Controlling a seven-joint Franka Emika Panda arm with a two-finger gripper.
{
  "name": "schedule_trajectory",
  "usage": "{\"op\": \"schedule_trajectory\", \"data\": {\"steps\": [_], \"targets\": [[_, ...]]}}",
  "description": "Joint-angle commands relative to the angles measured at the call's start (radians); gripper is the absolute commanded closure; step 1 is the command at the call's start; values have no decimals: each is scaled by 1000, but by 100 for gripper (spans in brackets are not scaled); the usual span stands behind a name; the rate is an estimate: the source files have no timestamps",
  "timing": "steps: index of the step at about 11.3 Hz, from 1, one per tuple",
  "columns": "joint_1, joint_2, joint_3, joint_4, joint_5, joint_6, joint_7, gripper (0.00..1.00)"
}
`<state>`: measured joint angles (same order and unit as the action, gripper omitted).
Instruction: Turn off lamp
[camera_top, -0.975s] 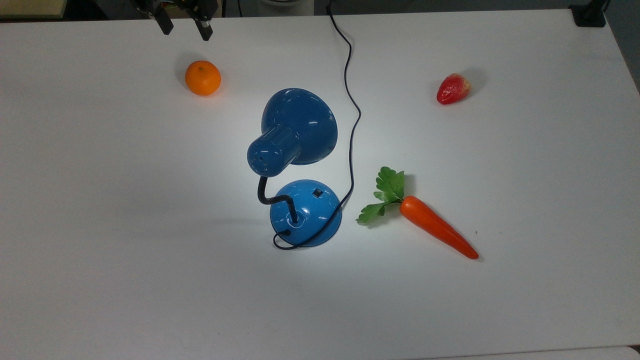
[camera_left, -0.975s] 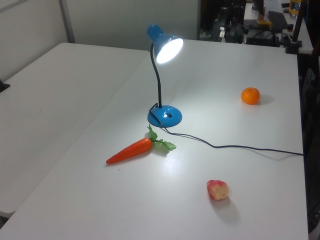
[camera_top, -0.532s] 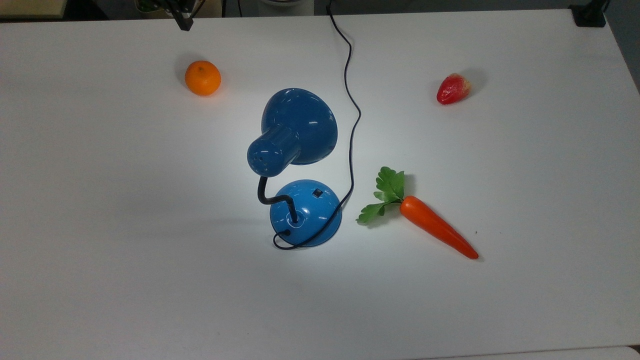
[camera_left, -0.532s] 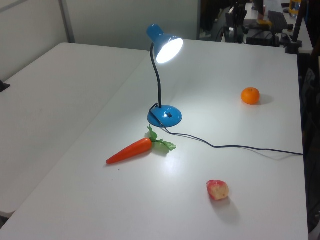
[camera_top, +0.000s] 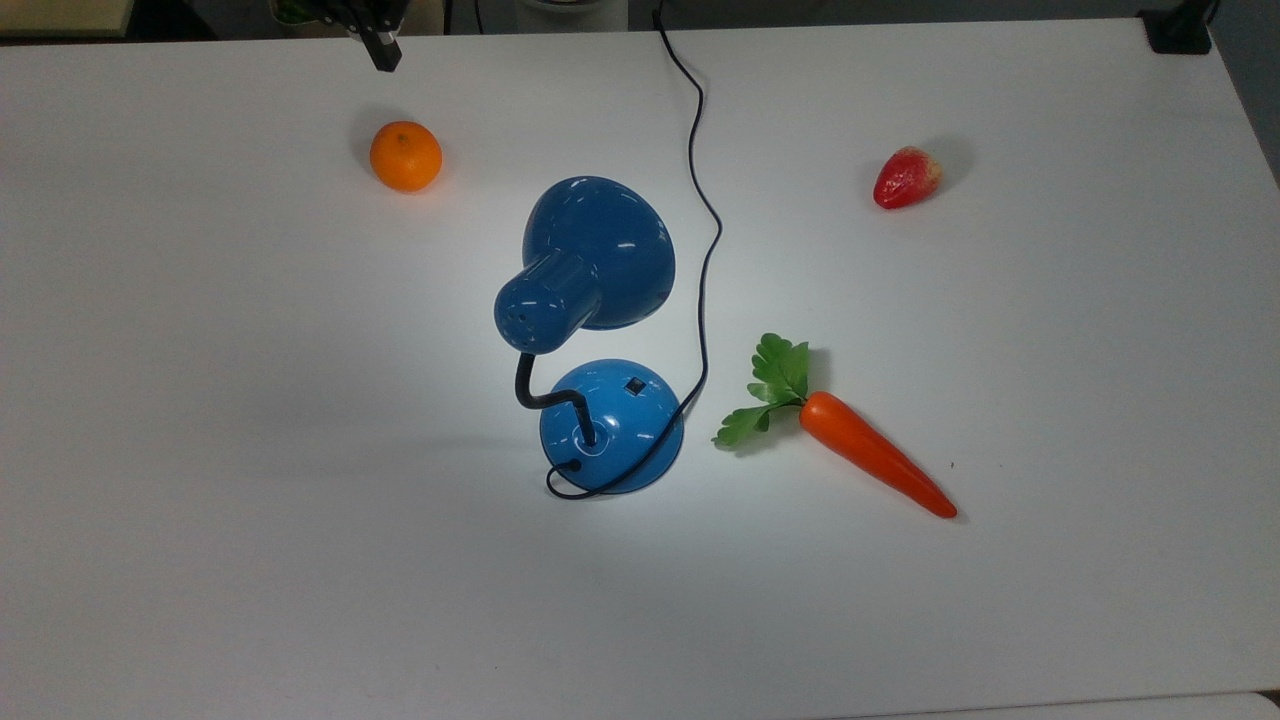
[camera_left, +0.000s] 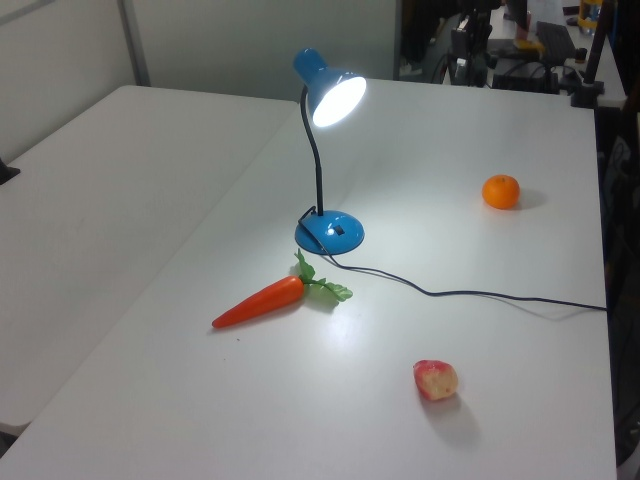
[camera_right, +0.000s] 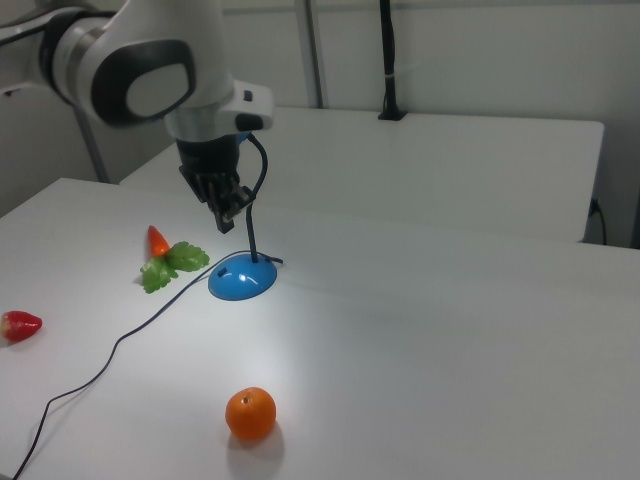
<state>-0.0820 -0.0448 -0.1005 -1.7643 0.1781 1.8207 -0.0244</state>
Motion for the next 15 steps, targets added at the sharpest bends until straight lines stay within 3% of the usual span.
{"op": "schedule_trajectory", "data": {"steps": [1, 3, 8, 15], "targets": [[59, -191, -7, -259, 14, 178, -3, 100], [103, -193, -8, -279, 3, 193, -5, 100], [232, -135, -7, -346, 1, 462, 101, 100], [240, 89, 61, -290, -26, 672, 270, 100]]}}
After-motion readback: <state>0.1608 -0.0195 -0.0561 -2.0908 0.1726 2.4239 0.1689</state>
